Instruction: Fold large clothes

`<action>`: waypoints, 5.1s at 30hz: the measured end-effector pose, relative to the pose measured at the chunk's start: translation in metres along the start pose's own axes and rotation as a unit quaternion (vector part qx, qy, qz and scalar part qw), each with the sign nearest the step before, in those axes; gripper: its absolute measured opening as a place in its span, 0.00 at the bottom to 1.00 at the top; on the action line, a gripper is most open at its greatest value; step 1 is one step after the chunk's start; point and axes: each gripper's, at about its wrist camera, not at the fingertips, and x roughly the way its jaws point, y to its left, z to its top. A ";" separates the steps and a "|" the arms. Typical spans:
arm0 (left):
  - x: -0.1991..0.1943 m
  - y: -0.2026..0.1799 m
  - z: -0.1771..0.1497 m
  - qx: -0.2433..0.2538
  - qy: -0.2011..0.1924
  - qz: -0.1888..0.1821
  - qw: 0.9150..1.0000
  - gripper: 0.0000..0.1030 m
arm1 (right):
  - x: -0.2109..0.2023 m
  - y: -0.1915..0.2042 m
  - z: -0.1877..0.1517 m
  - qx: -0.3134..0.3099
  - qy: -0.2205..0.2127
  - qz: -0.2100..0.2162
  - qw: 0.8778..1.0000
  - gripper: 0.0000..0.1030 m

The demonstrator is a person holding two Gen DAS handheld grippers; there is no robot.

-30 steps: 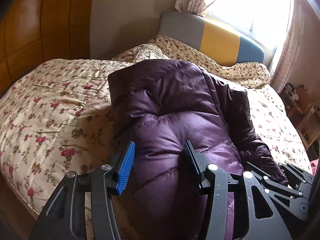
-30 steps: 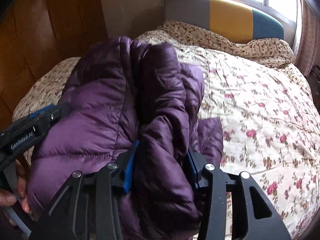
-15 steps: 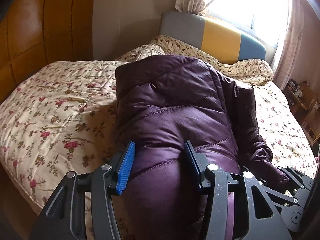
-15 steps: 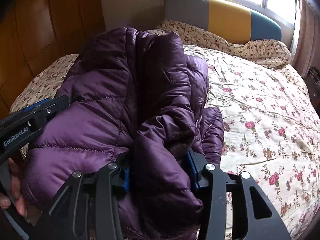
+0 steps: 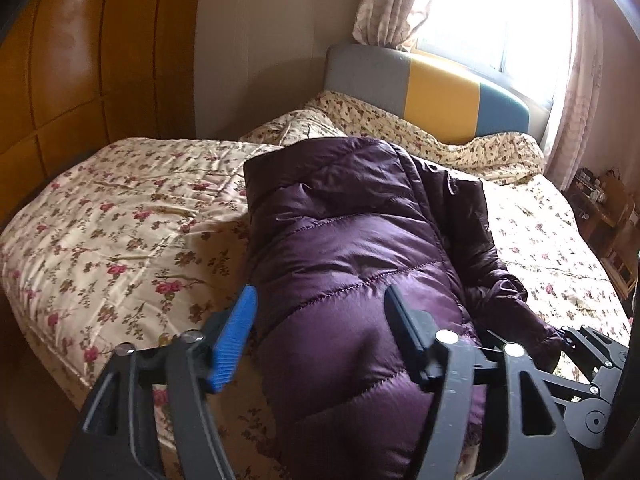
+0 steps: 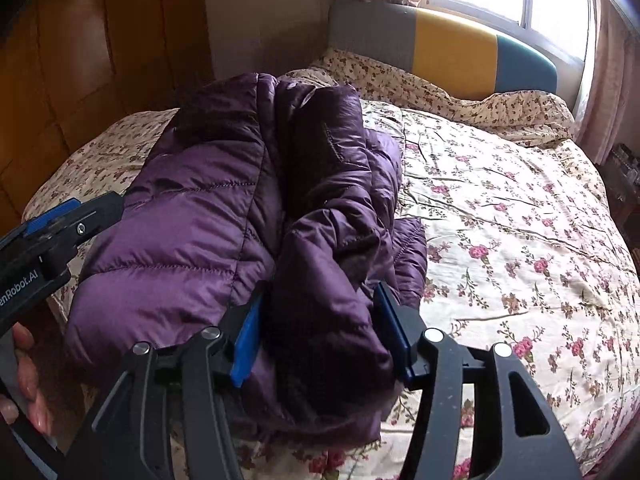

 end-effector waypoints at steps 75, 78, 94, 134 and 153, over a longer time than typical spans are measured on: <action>-0.004 0.023 0.006 -0.049 0.003 0.056 0.997 0.97 | -0.010 0.029 0.016 -0.067 -0.034 -0.090 0.993 0.80; -0.019 0.019 0.000 -0.043 -0.003 0.064 0.997 0.97 | -0.023 0.026 0.014 -0.045 -0.036 -0.077 0.995 0.86; -0.055 -0.010 -0.016 -0.028 -0.009 0.067 0.997 0.97 | -0.060 -0.005 -0.017 0.003 -0.033 -0.060 0.998 0.94; -0.073 -0.010 -0.033 -0.033 -0.013 0.111 0.993 0.97 | -0.079 0.016 -0.022 -0.034 -0.049 -0.049 0.997 0.97; -0.076 -0.015 -0.033 -0.023 -0.017 0.110 0.994 0.97 | -0.074 0.013 -0.023 -0.028 -0.044 -0.046 0.998 0.97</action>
